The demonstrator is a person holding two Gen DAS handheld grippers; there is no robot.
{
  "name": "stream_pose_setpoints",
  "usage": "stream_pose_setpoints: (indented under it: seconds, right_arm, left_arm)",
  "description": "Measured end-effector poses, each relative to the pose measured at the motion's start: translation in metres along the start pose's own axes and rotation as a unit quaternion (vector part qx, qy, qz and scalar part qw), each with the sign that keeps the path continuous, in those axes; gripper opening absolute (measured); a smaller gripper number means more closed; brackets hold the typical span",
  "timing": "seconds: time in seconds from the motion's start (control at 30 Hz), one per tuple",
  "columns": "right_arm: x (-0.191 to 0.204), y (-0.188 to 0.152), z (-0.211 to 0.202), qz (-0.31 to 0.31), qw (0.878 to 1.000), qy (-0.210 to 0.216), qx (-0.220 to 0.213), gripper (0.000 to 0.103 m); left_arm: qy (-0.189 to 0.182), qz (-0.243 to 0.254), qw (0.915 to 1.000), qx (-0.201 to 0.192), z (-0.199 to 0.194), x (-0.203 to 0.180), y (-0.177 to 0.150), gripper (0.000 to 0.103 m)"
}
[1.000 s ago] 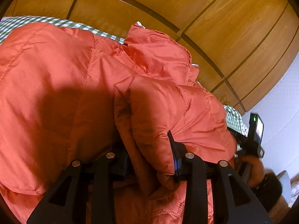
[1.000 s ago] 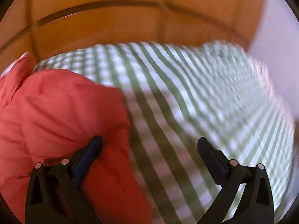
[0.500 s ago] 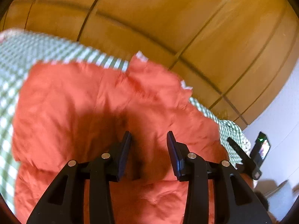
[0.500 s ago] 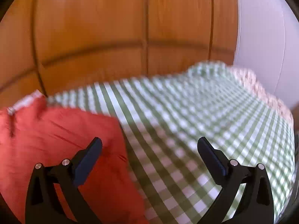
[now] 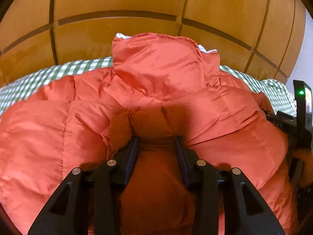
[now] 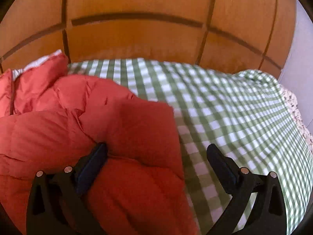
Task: Fold small clothes
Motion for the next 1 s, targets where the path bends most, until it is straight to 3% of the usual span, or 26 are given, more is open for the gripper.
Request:
stream_pose_setpoints:
  seconds: [0.17, 0.27, 0.37, 0.4, 0.5, 0.83, 0.87, 0.93, 1.0]
  right_arm:
    - [-0.004, 0.000, 0.003, -0.002, 1.000, -0.004, -0.001, 0.101]
    - [-0.008, 0.000, 0.000, 0.008, 1.000, 0.018, 0.004, 0.101]
    - [-0.020, -0.002, -0.010, 0.033, 0.998, 0.045, 0.022, 0.101]
    - [-0.025, -0.006, -0.019, 0.048, 0.997, 0.061, 0.028, 0.101]
    - [-0.036, -0.019, -0.045, 0.074, 0.991, 0.109, 0.032, 0.101]
    - [-0.091, -0.082, -0.119, 0.098, 0.976, 0.189, 0.039, 0.097]
    - [-0.100, -0.089, -0.123, 0.109, 0.972, 0.202, 0.041, 0.094]
    - [-0.118, -0.102, -0.128, 0.134, 0.962, 0.233, 0.050, 0.086]
    - [-0.135, -0.119, -0.130, 0.159, 0.951, 0.258, 0.062, 0.081]
  left_arm:
    - [-0.019, -0.014, 0.9997, 0.000, 0.001, 0.004, -0.001, 0.038]
    - [-0.026, -0.019, 0.9995, 0.003, -0.011, 0.005, -0.003, 0.041]
    - [-0.026, -0.019, 0.9995, 0.008, -0.037, 0.003, -0.014, 0.075]
    - [-0.011, -0.023, 0.9997, 0.007, -0.049, 0.006, -0.021, 0.091]
    - [-0.004, -0.032, 0.9994, -0.010, -0.084, 0.015, -0.044, 0.092]
    - [-0.019, -0.101, 0.9947, -0.006, -0.158, 0.070, -0.129, 0.091]
    - [-0.021, -0.113, 0.9934, -0.006, -0.163, 0.077, -0.135, 0.088]
    - [-0.038, -0.154, 0.9874, -0.001, -0.173, 0.095, -0.148, 0.074]
    - [-0.057, -0.198, 0.9785, 0.015, -0.179, 0.113, -0.162, 0.067]
Point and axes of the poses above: each gripper's, at about its wrist camera, not at the fingertips, and z roughly the way its jaws point, x to its left, y to its top, the point moved 3 cm from there along z, roughly the way its jaws point, and after that the axes turned 4 degrees about x, right-handed, at the moved point
